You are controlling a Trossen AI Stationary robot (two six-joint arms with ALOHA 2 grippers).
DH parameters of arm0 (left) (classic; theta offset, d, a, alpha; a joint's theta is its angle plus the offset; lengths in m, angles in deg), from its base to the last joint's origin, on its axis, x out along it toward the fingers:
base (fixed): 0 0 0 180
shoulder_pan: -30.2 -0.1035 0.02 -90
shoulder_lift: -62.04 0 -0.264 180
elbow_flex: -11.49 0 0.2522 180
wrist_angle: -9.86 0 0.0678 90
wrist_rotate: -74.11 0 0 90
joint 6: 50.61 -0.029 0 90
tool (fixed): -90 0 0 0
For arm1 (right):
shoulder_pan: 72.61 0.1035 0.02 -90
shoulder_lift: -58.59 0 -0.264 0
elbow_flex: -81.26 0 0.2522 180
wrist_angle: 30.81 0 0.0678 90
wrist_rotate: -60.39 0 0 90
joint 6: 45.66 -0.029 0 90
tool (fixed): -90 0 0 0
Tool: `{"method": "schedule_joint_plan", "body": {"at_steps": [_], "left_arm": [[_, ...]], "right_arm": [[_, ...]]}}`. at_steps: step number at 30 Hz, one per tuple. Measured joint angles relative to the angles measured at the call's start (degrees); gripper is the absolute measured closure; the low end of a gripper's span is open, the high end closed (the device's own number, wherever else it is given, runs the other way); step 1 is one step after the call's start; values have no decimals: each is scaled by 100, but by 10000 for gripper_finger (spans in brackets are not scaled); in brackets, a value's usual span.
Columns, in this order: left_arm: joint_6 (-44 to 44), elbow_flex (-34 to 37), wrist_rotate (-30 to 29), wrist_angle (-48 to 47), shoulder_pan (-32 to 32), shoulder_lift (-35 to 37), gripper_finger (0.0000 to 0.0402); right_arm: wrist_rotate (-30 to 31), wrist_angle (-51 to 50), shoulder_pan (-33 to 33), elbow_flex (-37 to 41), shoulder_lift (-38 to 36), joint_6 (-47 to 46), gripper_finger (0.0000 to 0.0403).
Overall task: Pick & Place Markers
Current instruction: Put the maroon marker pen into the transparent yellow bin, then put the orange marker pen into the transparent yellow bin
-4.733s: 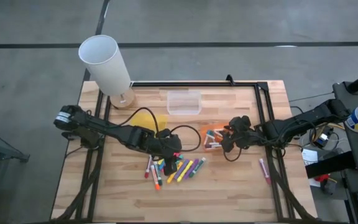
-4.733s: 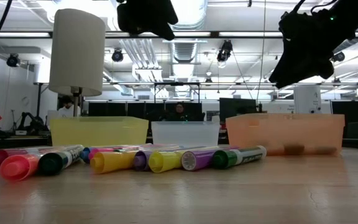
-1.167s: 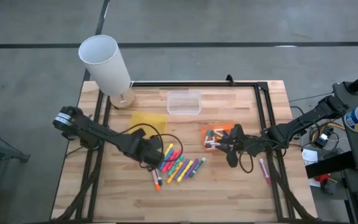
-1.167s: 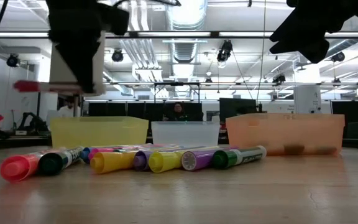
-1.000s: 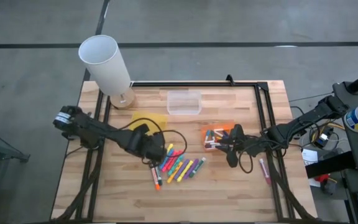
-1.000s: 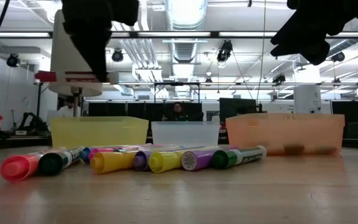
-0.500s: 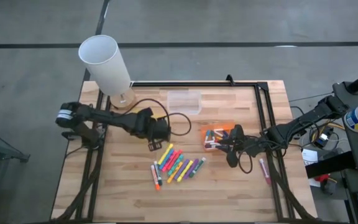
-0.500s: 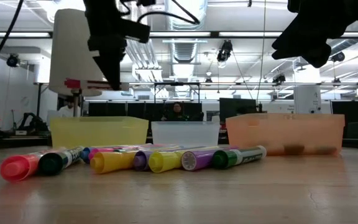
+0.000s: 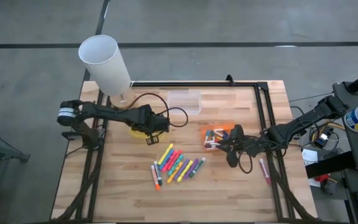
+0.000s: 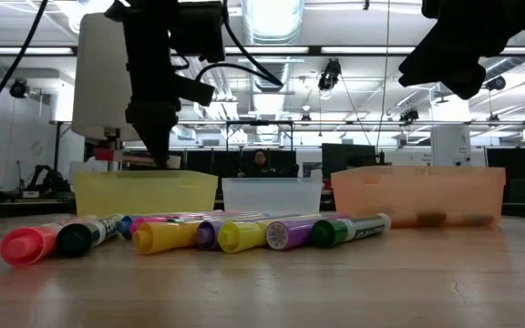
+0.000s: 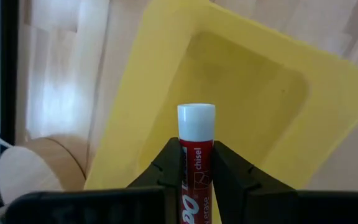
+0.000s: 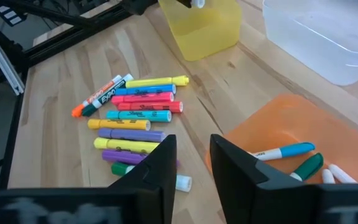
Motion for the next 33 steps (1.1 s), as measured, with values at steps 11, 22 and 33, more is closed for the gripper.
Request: {"method": "schedule_joint_plan", "body": {"at_steps": [11,22,33], "left_arm": [[61,94,-52,408,-133,0,307],[49,91,-185,412,-133,0,263],[296,-87,1329,107,361,202,262]], "right_arm": [[4,0,0,0,0,-5,328],[6,0,1,0,0,-4,322],[-31,0,0,2,0,-45,334]]}}
